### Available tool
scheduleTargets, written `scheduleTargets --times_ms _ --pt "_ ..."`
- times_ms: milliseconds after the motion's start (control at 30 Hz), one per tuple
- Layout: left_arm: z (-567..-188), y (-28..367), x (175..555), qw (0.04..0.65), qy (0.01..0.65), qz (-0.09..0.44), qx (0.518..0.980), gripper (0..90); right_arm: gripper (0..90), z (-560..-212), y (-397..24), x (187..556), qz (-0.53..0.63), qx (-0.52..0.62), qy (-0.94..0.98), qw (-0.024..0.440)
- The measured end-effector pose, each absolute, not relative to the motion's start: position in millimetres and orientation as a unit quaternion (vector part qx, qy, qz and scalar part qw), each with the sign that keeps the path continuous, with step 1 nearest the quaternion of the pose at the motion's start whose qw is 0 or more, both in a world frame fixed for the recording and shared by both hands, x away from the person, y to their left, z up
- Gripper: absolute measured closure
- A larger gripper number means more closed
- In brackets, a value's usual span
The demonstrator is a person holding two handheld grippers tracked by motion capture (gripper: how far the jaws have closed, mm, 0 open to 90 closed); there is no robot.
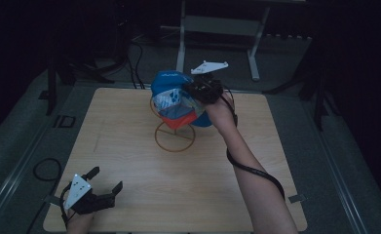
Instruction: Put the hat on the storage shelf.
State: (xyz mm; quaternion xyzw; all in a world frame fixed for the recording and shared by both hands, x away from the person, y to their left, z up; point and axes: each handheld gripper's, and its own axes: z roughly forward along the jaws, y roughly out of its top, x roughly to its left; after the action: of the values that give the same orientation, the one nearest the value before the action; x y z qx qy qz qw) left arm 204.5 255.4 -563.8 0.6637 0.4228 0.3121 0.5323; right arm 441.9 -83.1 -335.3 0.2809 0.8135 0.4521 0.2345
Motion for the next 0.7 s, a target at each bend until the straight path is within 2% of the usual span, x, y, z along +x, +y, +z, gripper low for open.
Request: scheduleTargets --times_ms 200,700 --pt "-564 255 205 0.533 0.423 0.311 0.664 2.1 89.8 -343 -91 445 0.449 0.293 0.812 0.230" --pt "-565 256 205 0.536 0.425 0.307 0.662 2.2 82.4 -353 -101 452 0.452 0.313 0.805 0.222"
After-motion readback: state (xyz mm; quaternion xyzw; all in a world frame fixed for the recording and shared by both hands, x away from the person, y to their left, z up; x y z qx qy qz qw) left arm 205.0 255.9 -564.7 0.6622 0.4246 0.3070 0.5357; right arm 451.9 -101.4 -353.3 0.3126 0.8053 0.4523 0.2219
